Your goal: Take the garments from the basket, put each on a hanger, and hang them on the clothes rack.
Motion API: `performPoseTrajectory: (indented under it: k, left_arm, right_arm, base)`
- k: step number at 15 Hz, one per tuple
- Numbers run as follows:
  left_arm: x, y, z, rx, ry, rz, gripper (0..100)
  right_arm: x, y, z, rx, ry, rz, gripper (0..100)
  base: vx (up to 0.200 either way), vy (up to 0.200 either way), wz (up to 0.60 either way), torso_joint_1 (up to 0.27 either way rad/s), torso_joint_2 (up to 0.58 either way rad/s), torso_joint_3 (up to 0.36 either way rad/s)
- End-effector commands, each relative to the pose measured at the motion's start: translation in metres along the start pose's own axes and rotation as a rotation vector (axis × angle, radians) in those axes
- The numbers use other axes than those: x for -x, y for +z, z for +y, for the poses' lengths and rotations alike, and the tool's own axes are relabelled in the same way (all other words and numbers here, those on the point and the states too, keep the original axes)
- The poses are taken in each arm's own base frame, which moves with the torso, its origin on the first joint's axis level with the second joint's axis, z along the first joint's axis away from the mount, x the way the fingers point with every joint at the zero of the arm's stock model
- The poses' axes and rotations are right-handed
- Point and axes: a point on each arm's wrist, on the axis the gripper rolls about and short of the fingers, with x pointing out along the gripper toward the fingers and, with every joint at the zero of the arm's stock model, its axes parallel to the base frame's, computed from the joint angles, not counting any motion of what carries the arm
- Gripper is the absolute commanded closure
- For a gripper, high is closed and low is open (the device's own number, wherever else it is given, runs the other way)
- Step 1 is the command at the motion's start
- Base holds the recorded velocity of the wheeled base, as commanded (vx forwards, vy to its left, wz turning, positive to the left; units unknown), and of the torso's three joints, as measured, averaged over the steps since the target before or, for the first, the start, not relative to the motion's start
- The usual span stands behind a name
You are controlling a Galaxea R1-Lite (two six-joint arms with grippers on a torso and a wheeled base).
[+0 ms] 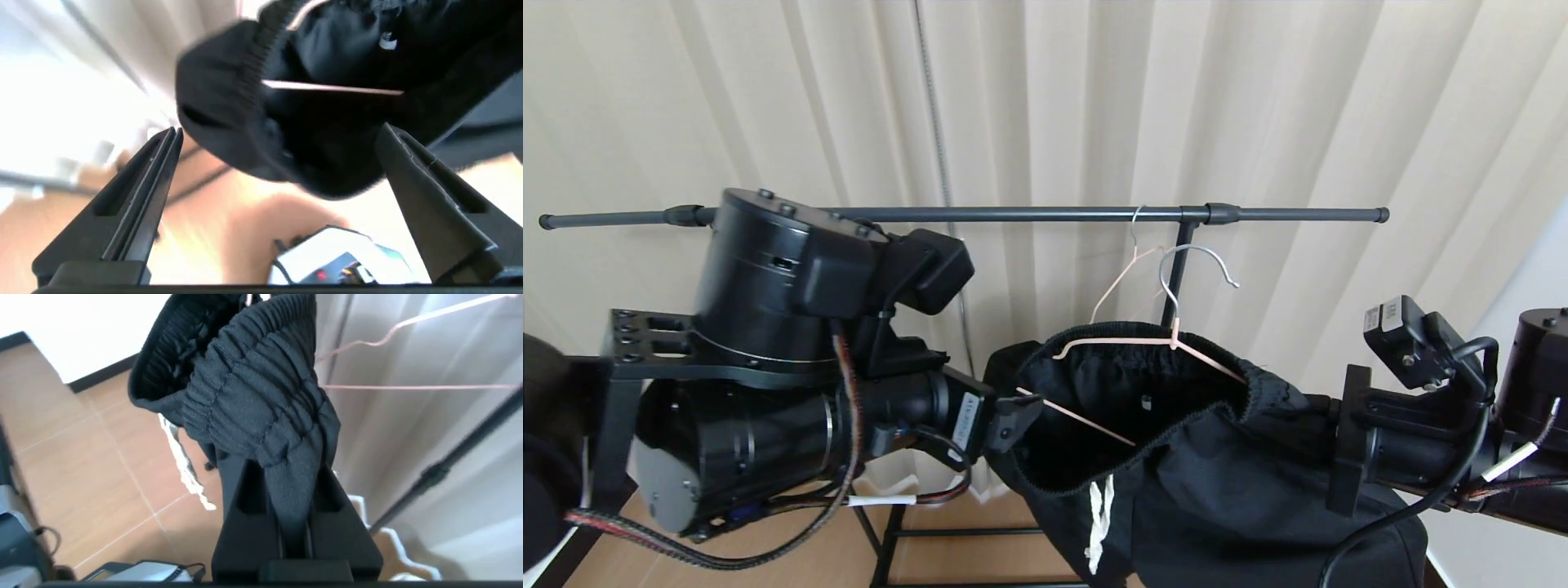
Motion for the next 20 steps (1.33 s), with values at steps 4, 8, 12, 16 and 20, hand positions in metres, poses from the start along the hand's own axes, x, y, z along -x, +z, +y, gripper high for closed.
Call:
performPoseTrajectory:
  k: [4, 8, 12, 16, 20]
  left_arm:
    - [0.018, -0.015, 0.092, -0.234, -0.154, -0.066, 0]
    - [-0.015, -0.024, 0.100, -0.443, -0.231, -0.032, 0]
    - [-0.048, -0.017, 0.070, -0.600, -0.331, -0.111, 0]
    - [-0.065, -0.002, 0.056, -0.604, -0.421, -0.187, 0]
    - [-0.071, 0.003, 0.053, -0.594, -0.498, -0.222, 0]
  right_arm:
    - [0.015, -0.002, -0.021, -0.035, 0.102, -0.031, 100]
    - [0.026, -0.005, -0.031, -0.055, 0.189, -0.053, 100]
    - [0.031, -0.008, -0.029, -0.061, 0.243, -0.057, 100]
    - [0.034, -0.010, -0.024, -0.062, 0.305, -0.062, 100]
    - [0.034, -0.009, -0.023, -0.055, 0.356, -0.071, 100]
  base:
    - [0.000, 0.000, 0.00, 0.000, 0.00, 0.000]
    - [0.000, 0.000, 0.00, 0.000, 0.00, 0.000]
    - [0.000, 0.000, 0.00, 0.000, 0.00, 0.000]
    - [0.000, 0.000, 0.00, 0.000, 0.00, 0.000]
    - [0.000, 0.000, 0.00, 0.000, 0.00, 0.000]
